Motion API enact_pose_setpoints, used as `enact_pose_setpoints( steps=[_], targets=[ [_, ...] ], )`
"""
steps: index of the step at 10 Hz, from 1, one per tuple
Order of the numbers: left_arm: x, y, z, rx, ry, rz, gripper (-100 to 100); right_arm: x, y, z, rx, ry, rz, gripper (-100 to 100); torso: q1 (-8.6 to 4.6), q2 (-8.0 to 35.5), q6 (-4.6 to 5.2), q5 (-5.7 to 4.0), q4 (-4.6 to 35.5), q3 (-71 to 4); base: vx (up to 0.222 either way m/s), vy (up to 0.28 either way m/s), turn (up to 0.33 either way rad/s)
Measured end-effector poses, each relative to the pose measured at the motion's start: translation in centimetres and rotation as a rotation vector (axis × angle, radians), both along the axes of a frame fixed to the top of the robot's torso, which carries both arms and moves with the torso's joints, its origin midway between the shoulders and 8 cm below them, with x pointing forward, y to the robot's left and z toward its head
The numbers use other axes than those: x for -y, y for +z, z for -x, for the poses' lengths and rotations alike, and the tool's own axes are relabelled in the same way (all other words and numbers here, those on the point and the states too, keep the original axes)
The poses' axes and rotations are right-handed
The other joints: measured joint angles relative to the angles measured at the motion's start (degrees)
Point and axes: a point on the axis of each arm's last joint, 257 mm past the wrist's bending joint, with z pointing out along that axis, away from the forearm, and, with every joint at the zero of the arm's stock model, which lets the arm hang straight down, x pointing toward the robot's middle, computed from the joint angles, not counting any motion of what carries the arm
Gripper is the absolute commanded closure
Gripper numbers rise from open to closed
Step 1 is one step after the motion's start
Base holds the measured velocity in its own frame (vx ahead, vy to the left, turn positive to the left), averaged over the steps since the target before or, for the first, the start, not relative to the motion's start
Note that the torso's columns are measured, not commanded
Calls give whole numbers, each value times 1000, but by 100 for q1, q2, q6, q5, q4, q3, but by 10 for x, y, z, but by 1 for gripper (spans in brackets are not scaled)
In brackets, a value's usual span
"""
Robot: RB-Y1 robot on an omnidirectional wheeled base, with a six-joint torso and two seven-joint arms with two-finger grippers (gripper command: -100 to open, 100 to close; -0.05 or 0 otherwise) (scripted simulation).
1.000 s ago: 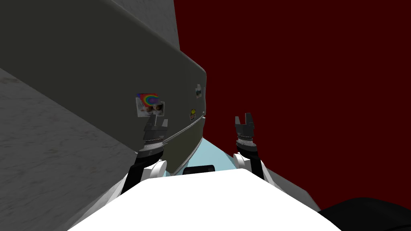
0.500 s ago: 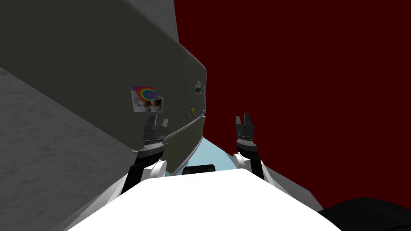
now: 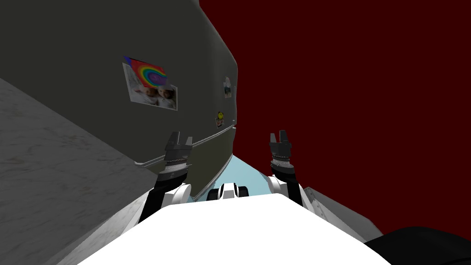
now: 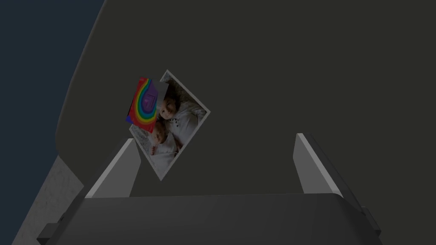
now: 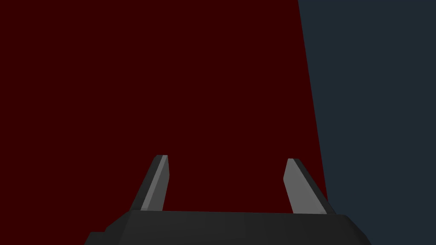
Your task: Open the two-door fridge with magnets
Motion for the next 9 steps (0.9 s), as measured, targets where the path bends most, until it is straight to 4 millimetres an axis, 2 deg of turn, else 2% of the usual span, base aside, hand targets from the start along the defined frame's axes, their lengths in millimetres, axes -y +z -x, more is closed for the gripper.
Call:
enact_pose_setpoints(
  steps=[2, 9],
  targets=[
    [6, -6, -4, -15, -22, -35, -100, 0, 0, 0, -1, 0, 0, 0, -3, 242, 0, -1, 244, -510, 23, -25, 6],
    [29, -45, -42, -87, -89, -144, -100, 0, 0, 0, -1, 0, 0, 0, -3, 265, 0, -1, 268, -539, 50, -53, 12]
  ],
)
